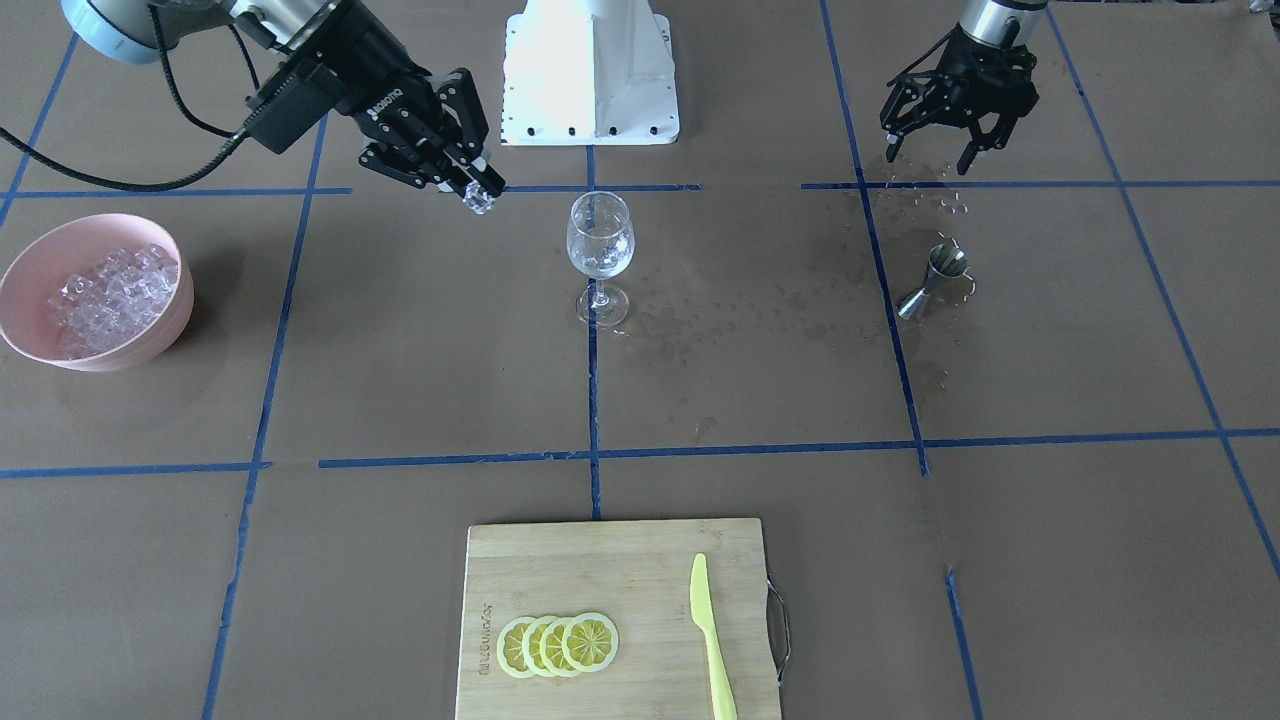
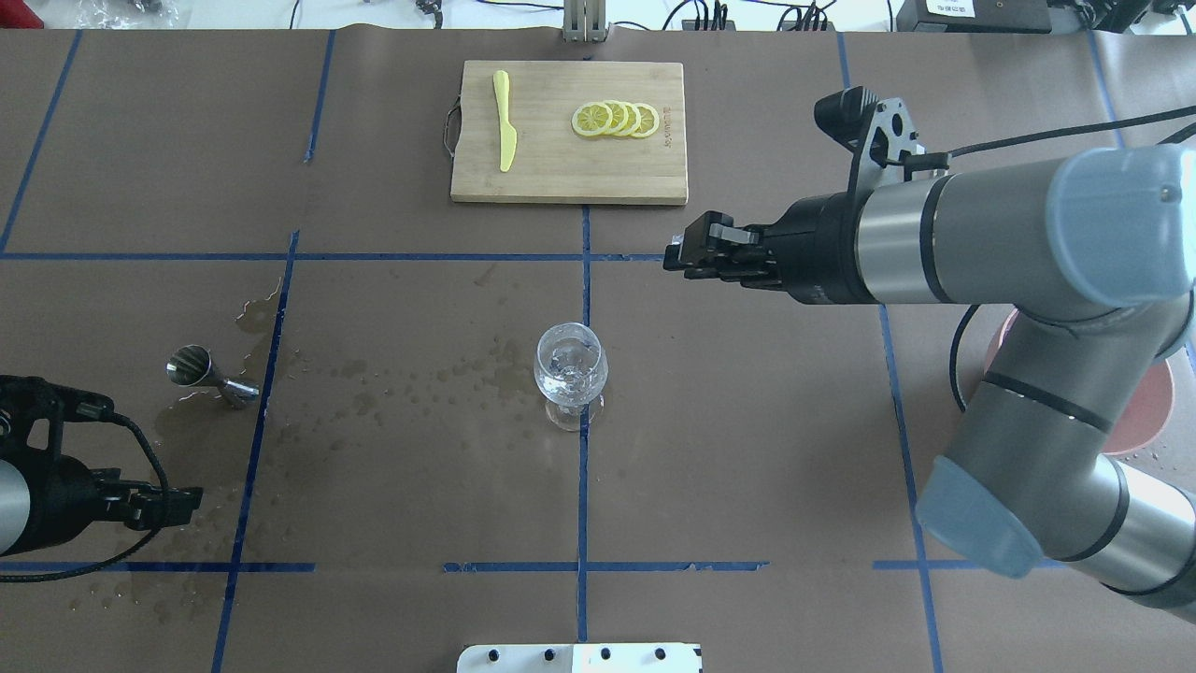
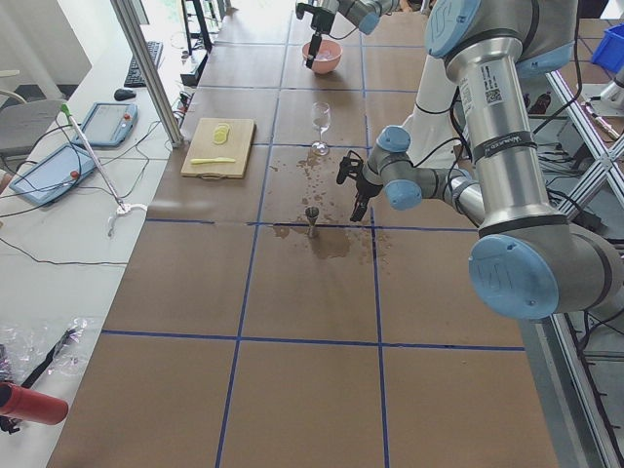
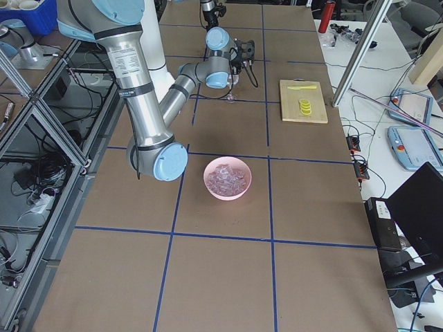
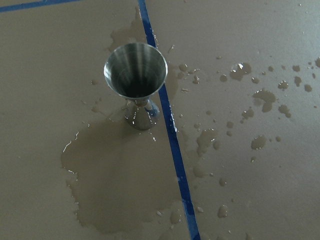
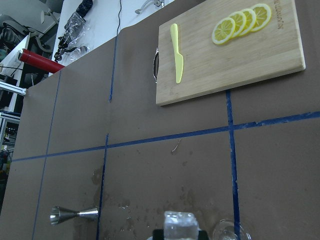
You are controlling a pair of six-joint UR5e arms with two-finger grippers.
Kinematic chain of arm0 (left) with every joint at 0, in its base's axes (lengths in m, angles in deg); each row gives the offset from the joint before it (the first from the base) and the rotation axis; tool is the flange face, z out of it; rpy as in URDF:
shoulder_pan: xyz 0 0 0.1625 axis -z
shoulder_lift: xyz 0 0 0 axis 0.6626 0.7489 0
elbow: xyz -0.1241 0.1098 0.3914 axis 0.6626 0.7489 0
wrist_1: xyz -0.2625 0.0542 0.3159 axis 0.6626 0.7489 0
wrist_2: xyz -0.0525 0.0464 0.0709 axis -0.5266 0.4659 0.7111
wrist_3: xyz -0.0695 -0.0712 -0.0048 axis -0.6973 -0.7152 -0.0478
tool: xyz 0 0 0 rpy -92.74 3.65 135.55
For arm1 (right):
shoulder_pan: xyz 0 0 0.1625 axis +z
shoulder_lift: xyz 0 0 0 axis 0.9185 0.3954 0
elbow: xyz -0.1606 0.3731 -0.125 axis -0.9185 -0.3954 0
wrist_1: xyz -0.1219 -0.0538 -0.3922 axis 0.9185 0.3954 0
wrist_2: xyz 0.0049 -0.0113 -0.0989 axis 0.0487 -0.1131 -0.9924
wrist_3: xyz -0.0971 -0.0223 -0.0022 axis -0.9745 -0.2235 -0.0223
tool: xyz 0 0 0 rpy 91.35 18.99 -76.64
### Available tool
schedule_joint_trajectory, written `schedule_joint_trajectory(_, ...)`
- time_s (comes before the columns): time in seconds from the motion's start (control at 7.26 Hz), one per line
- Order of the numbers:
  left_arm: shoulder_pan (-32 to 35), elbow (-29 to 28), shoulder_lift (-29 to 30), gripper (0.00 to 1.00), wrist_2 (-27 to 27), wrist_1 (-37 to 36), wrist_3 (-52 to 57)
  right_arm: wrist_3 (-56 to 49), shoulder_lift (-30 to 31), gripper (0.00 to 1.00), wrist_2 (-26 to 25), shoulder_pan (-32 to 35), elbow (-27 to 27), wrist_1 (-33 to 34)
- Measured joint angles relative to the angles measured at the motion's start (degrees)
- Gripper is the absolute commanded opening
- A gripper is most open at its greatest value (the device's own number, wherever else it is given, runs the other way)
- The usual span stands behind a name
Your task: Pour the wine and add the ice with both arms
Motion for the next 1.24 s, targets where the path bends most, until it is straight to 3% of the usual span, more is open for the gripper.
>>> schedule_joint_trajectory(0.41,11.0,0.8,1.0,1.0,-7.7,-1.7,9.5,0.0,-6.8,0.0,-6.4,-6.6,-2.4,7.2)
schedule_joint_trajectory(0.96,15.9,1.4,3.1,1.0,-11.9,-4.6,11.2,-0.1,-8.1,0.0,-9.5,-10.9,-3.4,9.8)
schedule_joint_trajectory(1.1,16.7,1.9,3.9,1.0,-12.4,-6.1,11.2,-0.1,-8.2,0.15,-9.6,-11.3,-3.5,9.8)
schedule_joint_trajectory(1.24,17.4,2.3,4.2,1.0,-12.5,-7.2,11.8,0.0,-8.2,0.51,-9.7,-11.4,-3.5,9.8)
